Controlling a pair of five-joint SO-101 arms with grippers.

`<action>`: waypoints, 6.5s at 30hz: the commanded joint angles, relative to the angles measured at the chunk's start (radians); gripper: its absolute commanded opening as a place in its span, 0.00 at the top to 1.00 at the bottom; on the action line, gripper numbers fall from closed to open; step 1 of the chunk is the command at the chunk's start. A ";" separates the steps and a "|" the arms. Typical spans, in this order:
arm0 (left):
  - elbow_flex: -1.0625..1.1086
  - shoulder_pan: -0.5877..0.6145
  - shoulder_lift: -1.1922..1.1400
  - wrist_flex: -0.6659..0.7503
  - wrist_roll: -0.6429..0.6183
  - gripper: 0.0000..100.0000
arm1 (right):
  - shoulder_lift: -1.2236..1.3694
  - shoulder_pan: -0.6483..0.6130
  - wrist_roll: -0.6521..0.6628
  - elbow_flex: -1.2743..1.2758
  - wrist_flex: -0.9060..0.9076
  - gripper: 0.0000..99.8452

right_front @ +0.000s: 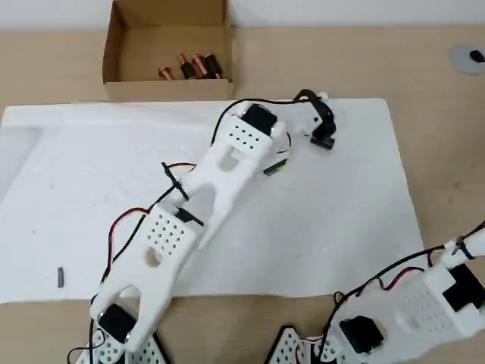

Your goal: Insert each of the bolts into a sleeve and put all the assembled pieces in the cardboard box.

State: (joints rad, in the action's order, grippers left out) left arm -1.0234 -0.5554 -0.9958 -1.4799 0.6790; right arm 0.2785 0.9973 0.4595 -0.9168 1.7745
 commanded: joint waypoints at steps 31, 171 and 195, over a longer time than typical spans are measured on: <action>-0.453 0.565 0.432 -0.278 -0.631 1.00 | 0.216 -0.940 0.083 0.157 -0.068 0.99; 2.036 0.769 2.212 0.575 -0.651 0.99 | 0.466 -1.003 0.361 -0.191 0.014 0.99; 1.987 0.669 2.212 0.772 -0.657 0.99 | -0.677 -1.633 -0.281 0.249 0.014 0.99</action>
State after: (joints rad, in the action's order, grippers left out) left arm 1.0357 0.1734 1.1953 -0.7311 0.0253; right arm -0.2309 -0.6137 0.2018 -0.8324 1.7760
